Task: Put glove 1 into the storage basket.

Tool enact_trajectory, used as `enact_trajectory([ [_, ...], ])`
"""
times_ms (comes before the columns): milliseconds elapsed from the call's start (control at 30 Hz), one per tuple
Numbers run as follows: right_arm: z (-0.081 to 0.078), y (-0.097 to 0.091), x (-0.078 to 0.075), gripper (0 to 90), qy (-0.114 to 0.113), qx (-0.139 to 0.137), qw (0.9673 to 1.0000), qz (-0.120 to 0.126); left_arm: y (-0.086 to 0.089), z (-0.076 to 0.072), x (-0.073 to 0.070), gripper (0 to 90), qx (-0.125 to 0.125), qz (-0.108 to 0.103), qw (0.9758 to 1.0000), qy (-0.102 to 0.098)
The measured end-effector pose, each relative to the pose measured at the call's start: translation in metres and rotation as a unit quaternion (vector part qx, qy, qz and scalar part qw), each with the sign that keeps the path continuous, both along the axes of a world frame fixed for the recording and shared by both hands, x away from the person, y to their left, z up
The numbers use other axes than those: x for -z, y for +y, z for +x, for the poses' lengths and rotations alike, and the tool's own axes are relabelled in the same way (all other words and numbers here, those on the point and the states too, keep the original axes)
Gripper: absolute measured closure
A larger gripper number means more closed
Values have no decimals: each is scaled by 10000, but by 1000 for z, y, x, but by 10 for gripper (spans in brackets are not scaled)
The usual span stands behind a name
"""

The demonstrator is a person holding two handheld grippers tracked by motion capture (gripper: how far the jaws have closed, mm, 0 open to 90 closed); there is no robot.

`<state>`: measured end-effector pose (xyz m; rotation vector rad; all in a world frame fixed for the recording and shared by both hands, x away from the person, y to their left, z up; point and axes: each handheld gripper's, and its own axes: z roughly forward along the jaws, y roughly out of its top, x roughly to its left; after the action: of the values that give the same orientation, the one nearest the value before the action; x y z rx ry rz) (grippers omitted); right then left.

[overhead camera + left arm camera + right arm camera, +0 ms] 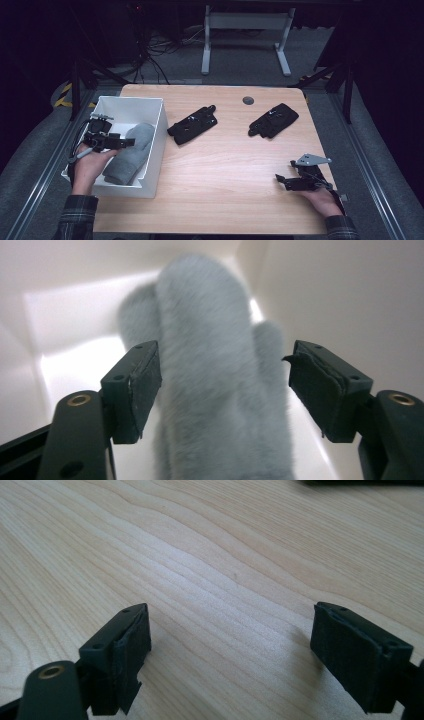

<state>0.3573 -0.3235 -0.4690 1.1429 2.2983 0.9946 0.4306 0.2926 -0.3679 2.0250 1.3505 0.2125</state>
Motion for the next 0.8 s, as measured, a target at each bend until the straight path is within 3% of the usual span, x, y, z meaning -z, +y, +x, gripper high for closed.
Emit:
enact_trajectory([
  [233,0,0,0,168,0,1,10000,0,-23,-4,-26,299,285,-224,9987,-350],
  [433,0,0,0,169,-1,1,10000,0,-58,-6,-44,331,684,-292,9955,-583],
  [667,0,0,0,169,-1,0,10000,0,-97,-8,-58,446,1095,-368,9904,-761],
  [800,0,0,0,169,2,-4,10000,1,-122,-12,-64,566,1429,-341,9845,-954],
])
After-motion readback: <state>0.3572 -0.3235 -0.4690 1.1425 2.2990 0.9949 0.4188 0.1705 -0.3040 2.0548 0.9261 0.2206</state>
